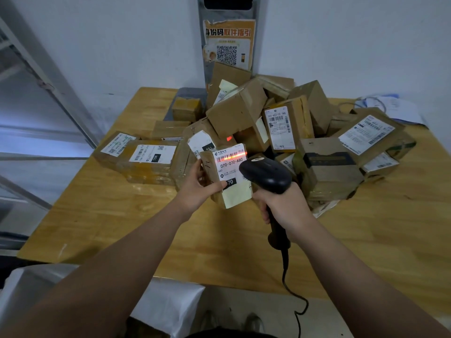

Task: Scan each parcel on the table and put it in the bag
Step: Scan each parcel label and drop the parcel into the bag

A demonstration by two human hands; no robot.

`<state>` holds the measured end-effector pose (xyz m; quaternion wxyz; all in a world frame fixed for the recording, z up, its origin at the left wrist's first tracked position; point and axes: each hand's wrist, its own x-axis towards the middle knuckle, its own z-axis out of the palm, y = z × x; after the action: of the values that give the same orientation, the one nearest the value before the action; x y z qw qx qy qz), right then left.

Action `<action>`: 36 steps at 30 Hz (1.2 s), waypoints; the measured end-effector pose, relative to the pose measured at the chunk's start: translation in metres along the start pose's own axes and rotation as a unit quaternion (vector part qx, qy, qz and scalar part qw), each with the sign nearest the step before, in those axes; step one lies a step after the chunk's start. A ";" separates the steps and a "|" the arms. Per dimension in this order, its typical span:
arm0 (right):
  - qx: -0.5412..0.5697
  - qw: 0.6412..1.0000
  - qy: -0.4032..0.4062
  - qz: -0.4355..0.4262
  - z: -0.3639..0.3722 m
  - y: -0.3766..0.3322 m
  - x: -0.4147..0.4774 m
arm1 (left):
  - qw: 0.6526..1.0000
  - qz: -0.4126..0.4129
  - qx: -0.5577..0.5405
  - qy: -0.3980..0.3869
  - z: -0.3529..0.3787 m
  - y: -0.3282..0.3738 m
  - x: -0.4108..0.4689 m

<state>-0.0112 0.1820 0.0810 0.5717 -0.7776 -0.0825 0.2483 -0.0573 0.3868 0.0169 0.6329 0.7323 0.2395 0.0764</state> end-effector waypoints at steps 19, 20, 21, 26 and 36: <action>-0.026 0.999 -0.022 -0.008 0.000 -0.009 -0.010 | 1.000 0.016 -0.009 0.015 0.002 -0.002 0.002; -0.026 0.999 -0.023 -0.009 0.000 -0.010 -0.011 | 1.000 0.016 -0.008 0.015 0.002 -0.003 0.003; -0.027 0.999 -0.024 -0.010 -0.001 -0.010 -0.011 | 1.000 0.014 -0.008 0.015 0.001 -0.003 0.003; -0.029 0.999 -0.027 -0.016 -0.002 -0.014 -0.014 | 1.000 0.015 -0.004 0.013 0.001 -0.005 0.003; -0.034 0.999 -0.016 0.002 -0.003 -0.014 -0.018 | 1.000 0.013 -0.013 0.022 0.005 -0.003 0.001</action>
<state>-0.0230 0.1763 0.1001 0.5434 -0.7925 -0.0986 0.2587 -0.0555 0.3831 0.0135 0.6358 0.7254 0.2425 0.1036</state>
